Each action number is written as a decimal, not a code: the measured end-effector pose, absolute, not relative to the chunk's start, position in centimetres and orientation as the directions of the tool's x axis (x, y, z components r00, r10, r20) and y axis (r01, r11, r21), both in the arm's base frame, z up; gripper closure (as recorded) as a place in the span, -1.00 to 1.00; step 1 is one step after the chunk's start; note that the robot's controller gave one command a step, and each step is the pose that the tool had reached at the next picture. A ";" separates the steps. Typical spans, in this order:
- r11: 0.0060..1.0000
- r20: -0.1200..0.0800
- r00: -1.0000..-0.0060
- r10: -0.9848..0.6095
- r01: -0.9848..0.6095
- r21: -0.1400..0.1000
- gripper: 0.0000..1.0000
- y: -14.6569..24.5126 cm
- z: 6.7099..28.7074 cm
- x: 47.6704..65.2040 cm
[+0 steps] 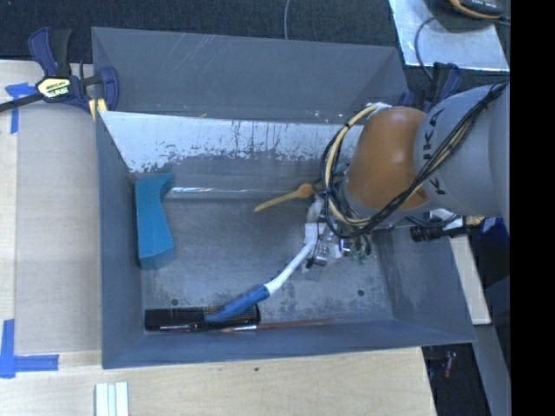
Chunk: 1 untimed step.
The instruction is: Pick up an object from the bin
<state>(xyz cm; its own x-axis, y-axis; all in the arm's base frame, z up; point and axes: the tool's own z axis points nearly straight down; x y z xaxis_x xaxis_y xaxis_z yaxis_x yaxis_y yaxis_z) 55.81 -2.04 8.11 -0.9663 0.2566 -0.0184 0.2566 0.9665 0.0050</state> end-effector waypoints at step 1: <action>0.999 -0.022 -0.999 0.044 0.044 0.001 -1.00 -5.1 8.5 52.3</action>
Offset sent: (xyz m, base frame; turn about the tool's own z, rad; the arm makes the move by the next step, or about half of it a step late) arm -0.0124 -0.0194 0.0073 -0.0371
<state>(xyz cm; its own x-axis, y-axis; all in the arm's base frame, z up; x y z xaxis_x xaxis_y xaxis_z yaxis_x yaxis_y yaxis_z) 52.34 -5.14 8.47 -0.9988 0.0444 -0.0216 0.0444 0.9990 0.0005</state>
